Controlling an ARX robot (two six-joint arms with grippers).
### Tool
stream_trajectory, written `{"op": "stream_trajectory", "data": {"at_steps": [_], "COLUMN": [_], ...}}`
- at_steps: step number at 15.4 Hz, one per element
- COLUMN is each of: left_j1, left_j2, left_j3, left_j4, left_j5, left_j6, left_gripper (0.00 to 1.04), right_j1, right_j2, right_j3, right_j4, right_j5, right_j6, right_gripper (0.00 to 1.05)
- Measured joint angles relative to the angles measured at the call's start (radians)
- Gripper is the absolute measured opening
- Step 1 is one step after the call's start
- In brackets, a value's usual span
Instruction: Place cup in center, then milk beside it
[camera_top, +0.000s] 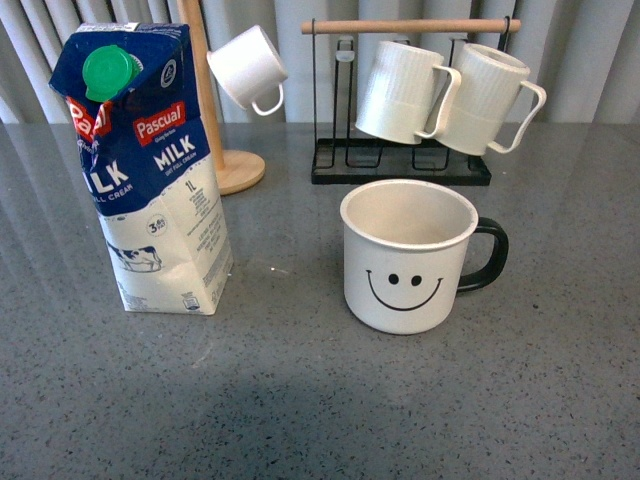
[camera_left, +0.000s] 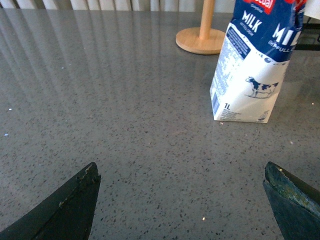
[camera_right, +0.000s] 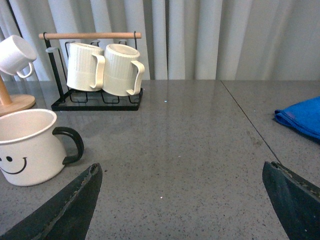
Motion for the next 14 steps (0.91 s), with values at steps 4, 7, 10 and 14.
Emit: {"op": "stream_trajectory", "data": {"at_steps": [4, 7, 10, 14], "left_j1": [-0.189, -0.163, -0.14, -0.135], "left_j2": [0.143, 0.493, 0.871, 1.061], "left_j3": [0.112, 0.196, 0.392, 0.538], "left_j4": [0.191, 0.48, 0.595, 0.556], "left_j5": [-0.083, 0.041, 0.131, 0.159], "left_j6": [-0.024, -0.024, -0.023, -0.054], "left_gripper": [0.98, 0.98, 0.98, 0.98], "right_j1": [0.0, 0.0, 0.0, 0.0], "right_j2": [0.0, 0.0, 0.0, 0.0], "right_j3": [0.0, 0.0, 0.0, 0.0], "right_j4": [0.0, 0.0, 0.0, 0.0], "right_j5": [0.0, 0.0, 0.0, 0.0], "right_j6": [0.0, 0.0, 0.0, 0.0], "right_gripper": [0.98, 0.98, 0.98, 0.98]}}
